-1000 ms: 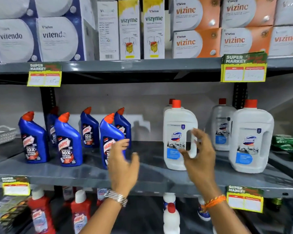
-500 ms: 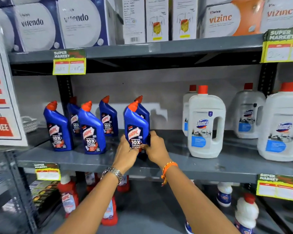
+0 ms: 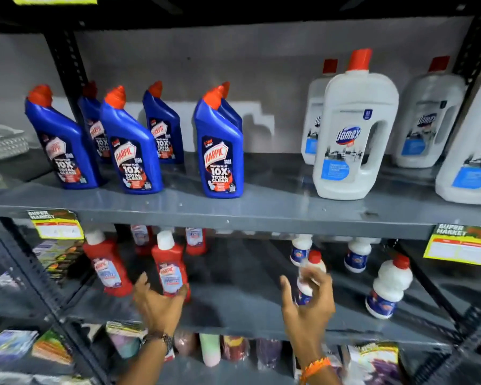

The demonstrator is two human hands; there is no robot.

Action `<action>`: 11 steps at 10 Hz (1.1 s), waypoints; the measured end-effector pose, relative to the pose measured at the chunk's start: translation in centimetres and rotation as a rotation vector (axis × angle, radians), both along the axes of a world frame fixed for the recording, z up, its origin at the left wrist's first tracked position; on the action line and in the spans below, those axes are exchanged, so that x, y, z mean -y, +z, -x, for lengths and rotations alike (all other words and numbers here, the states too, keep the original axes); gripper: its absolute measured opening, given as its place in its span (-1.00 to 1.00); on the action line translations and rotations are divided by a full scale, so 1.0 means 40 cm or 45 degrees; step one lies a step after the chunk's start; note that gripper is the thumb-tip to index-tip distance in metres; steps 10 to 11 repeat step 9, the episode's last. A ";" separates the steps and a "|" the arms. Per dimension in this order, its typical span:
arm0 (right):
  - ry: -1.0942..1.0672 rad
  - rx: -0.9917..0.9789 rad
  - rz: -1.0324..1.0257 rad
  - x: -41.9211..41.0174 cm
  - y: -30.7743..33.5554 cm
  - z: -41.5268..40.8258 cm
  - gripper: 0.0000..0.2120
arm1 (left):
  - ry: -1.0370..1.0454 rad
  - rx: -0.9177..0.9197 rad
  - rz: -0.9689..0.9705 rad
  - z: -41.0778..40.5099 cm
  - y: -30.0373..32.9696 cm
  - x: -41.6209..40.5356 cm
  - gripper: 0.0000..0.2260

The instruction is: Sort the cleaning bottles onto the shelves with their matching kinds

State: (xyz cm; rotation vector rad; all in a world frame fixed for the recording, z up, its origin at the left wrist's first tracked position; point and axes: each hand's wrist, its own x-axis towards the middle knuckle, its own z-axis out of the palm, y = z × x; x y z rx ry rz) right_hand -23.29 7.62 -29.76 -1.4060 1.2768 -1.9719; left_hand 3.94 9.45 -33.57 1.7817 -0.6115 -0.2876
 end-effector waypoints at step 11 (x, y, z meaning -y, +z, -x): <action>-0.155 -0.055 -0.879 0.169 -0.230 0.090 -0.10 | -0.030 0.117 -0.301 0.032 -0.103 0.086 0.14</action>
